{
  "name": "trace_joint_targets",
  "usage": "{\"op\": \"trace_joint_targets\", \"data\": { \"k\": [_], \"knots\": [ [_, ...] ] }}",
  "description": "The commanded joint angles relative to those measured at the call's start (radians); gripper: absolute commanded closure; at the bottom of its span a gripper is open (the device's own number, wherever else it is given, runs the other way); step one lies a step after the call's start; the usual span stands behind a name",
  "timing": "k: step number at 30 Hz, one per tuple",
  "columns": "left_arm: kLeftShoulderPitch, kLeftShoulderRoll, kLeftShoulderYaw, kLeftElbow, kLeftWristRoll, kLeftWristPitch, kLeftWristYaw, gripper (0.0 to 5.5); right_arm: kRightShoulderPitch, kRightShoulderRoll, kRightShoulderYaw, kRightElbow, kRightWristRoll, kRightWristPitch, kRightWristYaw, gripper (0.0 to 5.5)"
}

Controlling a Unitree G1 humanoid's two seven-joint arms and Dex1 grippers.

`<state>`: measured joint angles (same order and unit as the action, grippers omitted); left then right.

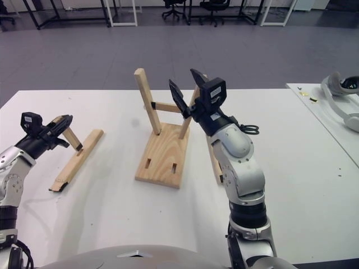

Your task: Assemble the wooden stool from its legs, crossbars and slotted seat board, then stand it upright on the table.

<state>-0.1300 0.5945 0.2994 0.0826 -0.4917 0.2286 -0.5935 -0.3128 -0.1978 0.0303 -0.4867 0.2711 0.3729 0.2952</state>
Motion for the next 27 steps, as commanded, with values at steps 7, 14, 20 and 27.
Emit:
{"op": "trace_joint_targets", "data": {
  "k": [7,14,20,27],
  "knots": [
    [0.052,-0.026,0.003,0.001,0.057,-0.01,0.019,5.09,-0.032,-0.015,-0.013,-0.005,0.006,0.008,0.002,2.34],
    [0.107,-0.054,0.007,-0.003,0.079,0.003,0.074,5.09,-0.039,-0.021,-0.016,-0.01,0.012,0.015,0.002,2.34],
    [0.152,-0.115,-0.02,0.101,0.129,-0.045,0.129,5.09,-0.047,-0.02,-0.015,-0.014,0.016,0.017,-0.004,2.34],
    [0.146,-0.088,-0.06,0.135,0.133,-0.048,0.088,5.09,-0.045,-0.017,-0.023,-0.009,0.012,0.022,-0.019,2.34]
  ]
}}
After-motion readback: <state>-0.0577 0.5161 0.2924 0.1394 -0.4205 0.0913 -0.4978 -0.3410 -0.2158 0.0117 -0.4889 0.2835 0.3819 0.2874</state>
